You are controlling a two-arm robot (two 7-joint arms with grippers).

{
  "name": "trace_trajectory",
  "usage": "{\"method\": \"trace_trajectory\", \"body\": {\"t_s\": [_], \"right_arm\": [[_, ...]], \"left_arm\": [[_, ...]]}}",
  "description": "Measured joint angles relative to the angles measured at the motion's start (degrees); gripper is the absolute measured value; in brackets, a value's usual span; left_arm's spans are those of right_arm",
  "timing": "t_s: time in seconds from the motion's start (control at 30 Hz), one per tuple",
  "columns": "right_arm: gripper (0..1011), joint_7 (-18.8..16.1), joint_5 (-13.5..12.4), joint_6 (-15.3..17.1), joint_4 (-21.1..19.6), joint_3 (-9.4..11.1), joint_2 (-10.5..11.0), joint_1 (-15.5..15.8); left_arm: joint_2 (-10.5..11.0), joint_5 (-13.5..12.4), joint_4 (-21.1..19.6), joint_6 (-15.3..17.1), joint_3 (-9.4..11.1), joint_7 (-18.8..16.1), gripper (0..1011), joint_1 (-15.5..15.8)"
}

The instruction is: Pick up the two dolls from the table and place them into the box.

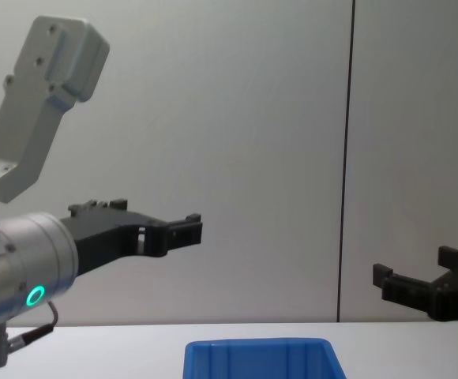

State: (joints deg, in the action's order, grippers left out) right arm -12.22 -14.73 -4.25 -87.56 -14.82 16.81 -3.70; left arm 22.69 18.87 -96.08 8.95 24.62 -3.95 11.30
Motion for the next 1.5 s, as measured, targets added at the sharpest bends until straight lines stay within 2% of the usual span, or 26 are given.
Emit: {"method": "trace_trajectory", "body": {"t_s": [0.37, 0.9, 1.5], "right_arm": [[1001, 0.2, -0.1, -0.1, -0.3, 0.1, 0.1, 0.2], [1001, 0.3, -0.1, -0.1, -0.4, 0.1, 0.2, 0.3], [1001, 0.3, -0.1, -0.1, -0.5, 0.1, 0.2, 0.3]], "left_arm": [[0.0, 5.2, -0.4, 6.3, -0.9, -2.2, 1001, -0.9], [-0.6, 10.5, 1.3, 13.2, -1.6, -3.7, 1001, -1.5], [-1.4, 13.7, 4.7, 16.4, -1.8, -5.3, 1001, -2.3]]}}
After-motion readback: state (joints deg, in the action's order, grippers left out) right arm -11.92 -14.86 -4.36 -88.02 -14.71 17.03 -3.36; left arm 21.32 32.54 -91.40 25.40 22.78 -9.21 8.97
